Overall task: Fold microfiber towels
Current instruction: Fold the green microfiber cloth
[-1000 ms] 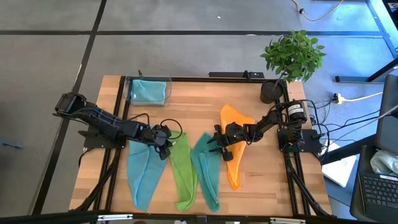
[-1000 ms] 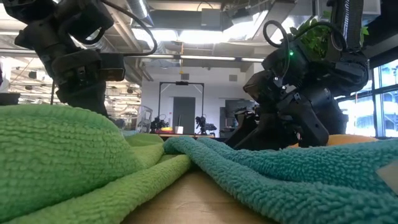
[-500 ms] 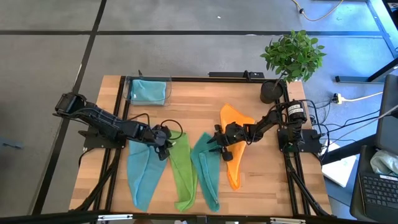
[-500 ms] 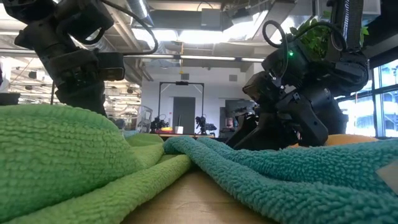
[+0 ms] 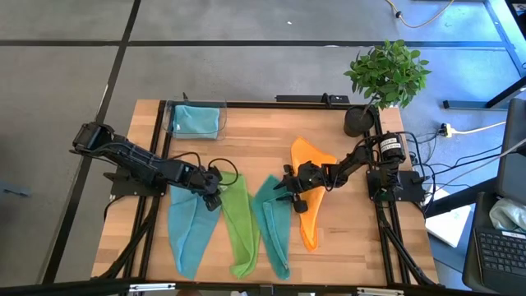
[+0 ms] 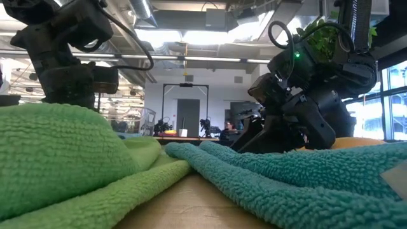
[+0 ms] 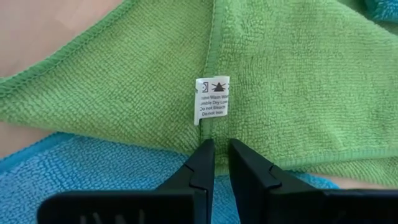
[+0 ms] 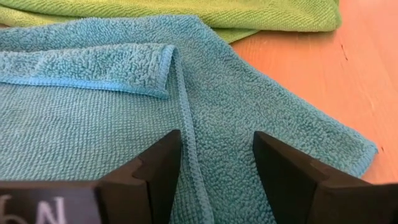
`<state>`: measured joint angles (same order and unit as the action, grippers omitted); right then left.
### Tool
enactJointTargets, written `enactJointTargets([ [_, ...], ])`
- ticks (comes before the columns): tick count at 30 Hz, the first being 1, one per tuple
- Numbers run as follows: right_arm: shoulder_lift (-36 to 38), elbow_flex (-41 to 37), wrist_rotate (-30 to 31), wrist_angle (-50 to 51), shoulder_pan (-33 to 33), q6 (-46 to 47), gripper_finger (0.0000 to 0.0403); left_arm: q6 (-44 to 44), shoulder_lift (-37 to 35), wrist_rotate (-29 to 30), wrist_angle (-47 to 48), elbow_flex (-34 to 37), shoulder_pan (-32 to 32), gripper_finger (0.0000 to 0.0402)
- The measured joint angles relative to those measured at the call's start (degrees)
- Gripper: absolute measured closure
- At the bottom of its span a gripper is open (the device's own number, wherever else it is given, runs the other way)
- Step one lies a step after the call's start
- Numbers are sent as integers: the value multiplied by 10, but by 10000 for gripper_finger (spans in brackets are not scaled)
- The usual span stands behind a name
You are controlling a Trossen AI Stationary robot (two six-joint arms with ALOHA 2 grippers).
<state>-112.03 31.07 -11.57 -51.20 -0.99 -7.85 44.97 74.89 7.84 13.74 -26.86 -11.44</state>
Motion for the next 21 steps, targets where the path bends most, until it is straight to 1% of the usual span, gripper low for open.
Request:
enactJointTargets([
  [7, 0, 0, 0, 0, 0, 1, 199, -1, 0, -9, 9, 0, 0, 362],
  [10, 0, 0, 0, 0, 0, 1, 199, -16, -6, -7, 10, 0, 2, 363],
  [13, 0, 0, 0, 0, 0, 1, 199, -41, -20, 14, 17, -10, 5, 363],
  [18, 0, 0, -1, 0, 0, 0, 199, -65, -51, 76, 19, -44, 5, 363],
  [20, 0, 0, -7, -2, 0, 0, 199, -65, -56, 65, 35, -55, 5, 363],
  [21, 0, 0, -12, -5, 0, 0, 199, -65, -57, 43, 49, -60, 5, 363],
])
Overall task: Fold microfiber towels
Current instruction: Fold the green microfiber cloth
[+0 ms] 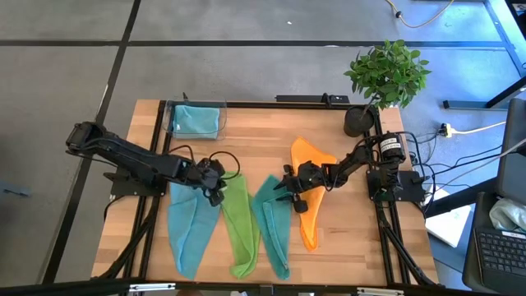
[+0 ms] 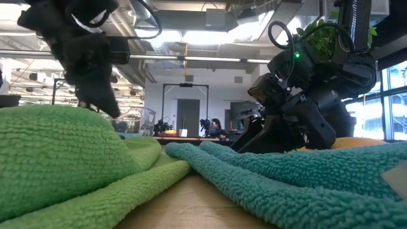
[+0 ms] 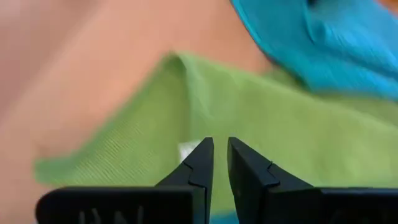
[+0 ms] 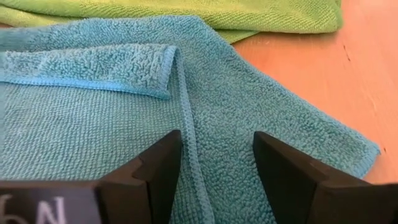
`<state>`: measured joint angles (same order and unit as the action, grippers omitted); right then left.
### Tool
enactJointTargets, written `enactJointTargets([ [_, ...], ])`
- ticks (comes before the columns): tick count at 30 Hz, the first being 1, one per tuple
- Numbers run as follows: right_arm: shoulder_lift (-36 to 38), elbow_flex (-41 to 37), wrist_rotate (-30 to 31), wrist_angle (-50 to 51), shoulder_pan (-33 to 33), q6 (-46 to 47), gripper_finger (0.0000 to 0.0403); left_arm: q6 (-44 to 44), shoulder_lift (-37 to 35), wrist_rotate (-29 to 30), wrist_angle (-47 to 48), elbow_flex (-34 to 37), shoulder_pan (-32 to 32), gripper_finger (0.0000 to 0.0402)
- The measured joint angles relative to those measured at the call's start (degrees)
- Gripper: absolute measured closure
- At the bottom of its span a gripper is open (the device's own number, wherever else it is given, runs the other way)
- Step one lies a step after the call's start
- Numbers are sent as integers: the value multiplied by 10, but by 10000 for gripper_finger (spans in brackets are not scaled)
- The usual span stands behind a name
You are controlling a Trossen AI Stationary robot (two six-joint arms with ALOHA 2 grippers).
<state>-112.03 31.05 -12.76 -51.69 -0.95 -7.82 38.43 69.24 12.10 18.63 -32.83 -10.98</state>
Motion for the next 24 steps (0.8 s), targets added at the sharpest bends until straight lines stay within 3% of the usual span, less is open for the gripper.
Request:
enactJointTargets([
  [4, 2, 6, -32, -16, -5, 15, 199, -33, 1, -94, 63, -5, -8, 363],
  [7, 7, 16, -47, -17, -20, -1, 199, -140, 1, -106, 112, -5, -37, 363],
  [11, 15, 28, -49, -3, -44, -43, 199, -301, 1, -12, 135, -5, -93, 363],
  [16, 16, 32, -42, 9, -61, -77, 199, -438, 2, 115, 134, -5, -139, 363],
  [24, 16, 32, 3, 10, -63, -93, 199, -553, 48, 124, 136, -5, -146, 362],
])
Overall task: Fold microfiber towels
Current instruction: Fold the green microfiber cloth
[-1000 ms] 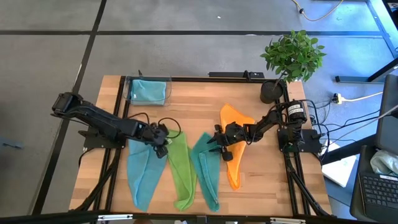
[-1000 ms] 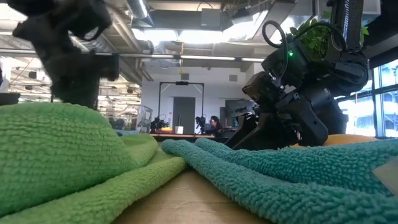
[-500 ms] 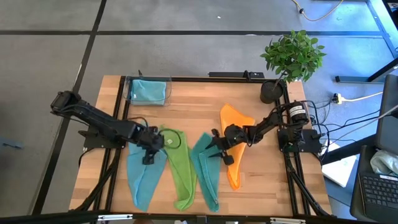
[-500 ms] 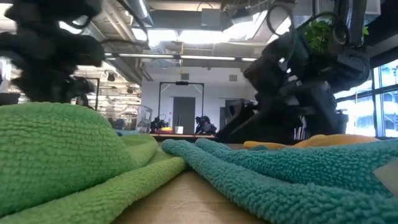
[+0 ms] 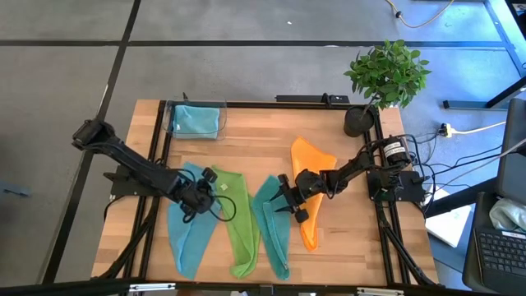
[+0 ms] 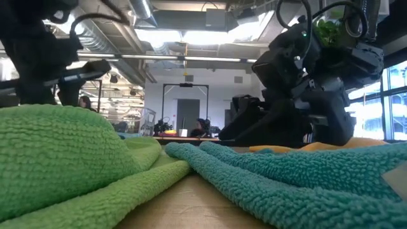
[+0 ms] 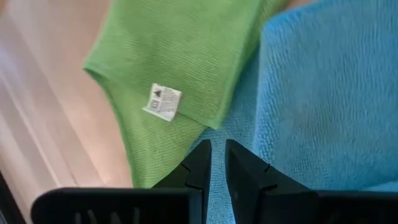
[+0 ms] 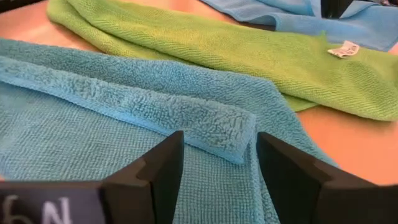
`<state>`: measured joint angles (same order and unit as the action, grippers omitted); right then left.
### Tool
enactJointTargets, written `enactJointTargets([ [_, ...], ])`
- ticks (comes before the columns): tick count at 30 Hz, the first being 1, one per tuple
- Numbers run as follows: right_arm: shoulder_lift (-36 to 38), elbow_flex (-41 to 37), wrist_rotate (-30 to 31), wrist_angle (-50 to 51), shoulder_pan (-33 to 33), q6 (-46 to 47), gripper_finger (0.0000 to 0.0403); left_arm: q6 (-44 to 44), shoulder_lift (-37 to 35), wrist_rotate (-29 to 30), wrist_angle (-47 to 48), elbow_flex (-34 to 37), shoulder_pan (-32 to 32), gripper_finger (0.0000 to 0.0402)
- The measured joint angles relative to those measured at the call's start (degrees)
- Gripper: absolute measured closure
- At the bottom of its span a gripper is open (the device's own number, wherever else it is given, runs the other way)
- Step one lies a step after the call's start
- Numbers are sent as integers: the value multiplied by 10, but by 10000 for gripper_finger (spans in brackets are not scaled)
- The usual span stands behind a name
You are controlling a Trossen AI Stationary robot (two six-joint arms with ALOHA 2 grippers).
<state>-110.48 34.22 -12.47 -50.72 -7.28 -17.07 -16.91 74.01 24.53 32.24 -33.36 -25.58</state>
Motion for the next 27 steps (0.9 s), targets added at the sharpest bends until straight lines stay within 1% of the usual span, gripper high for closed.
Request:
enactJointTargets([
  [4, 0, 0, 19, -3, 0, 0, 199, -35, 27, 7, -11, 0, 11, 344],
  [10, 0, 0, 19, -4, 0, 3, 199, -90, 55, 13, -59, 0, 31, 293],
  [14, 0, 0, 26, -4, 0, 3, 199, -127, 66, 10, -59, 0, 32, 263],
  [17, 0, 0, 39, 0, 0, 3, 199, -133, 67, 3, -59, 0, 31, 245],
  [21, 0, 0, 39, 1, 2, 3, 199, -134, 67, 9, -76, 0, 30, 232],
  [25, 0, 0, 39, 3, 5, 4, 199, -139, 67, 28, -109, 0, 29, 231],
  [27, 0, 0, 39, 7, 5, 4, 199, -149, 67, 30, -111, 0, 29, 230],
])
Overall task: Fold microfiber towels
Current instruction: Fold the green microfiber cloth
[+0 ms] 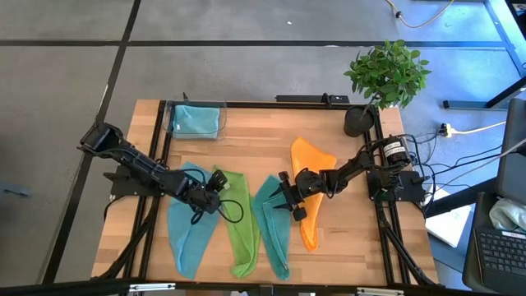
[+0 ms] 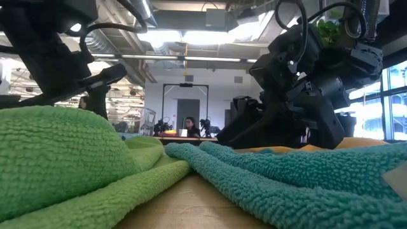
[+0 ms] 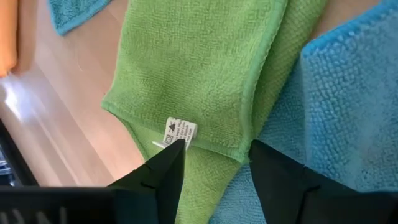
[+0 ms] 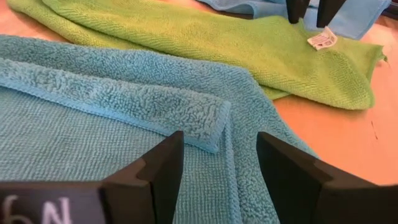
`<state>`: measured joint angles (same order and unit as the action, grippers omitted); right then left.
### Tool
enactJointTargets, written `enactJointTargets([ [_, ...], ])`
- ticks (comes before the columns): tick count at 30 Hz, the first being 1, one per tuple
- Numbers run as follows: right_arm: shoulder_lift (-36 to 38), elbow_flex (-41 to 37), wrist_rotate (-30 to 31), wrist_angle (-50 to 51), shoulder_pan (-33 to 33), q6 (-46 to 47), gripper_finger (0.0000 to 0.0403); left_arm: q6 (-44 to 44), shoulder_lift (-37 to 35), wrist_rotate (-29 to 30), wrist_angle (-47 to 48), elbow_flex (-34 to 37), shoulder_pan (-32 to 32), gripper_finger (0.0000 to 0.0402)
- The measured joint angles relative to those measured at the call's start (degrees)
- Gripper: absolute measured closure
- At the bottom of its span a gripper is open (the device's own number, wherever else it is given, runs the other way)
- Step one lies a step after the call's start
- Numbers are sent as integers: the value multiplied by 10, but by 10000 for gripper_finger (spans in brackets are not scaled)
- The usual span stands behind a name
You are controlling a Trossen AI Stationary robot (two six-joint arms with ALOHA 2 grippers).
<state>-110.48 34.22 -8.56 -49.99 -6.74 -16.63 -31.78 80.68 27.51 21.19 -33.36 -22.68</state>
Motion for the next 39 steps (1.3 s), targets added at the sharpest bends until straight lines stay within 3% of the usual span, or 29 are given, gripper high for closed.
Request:
enactJointTargets([
  [13, 0, 0, 0, 5, 1, -1, 199, -34, 0, 13, 3, -5, -8, 236],
  [20, 0, 0, 2, 14, 7, -1, 199, -33, 0, 31, 6, -34, -20, 254],
  [39, 0, 0, 1, 14, 6, 1, 199, -16, 25, 13, 18, -34, 1, 316],
])
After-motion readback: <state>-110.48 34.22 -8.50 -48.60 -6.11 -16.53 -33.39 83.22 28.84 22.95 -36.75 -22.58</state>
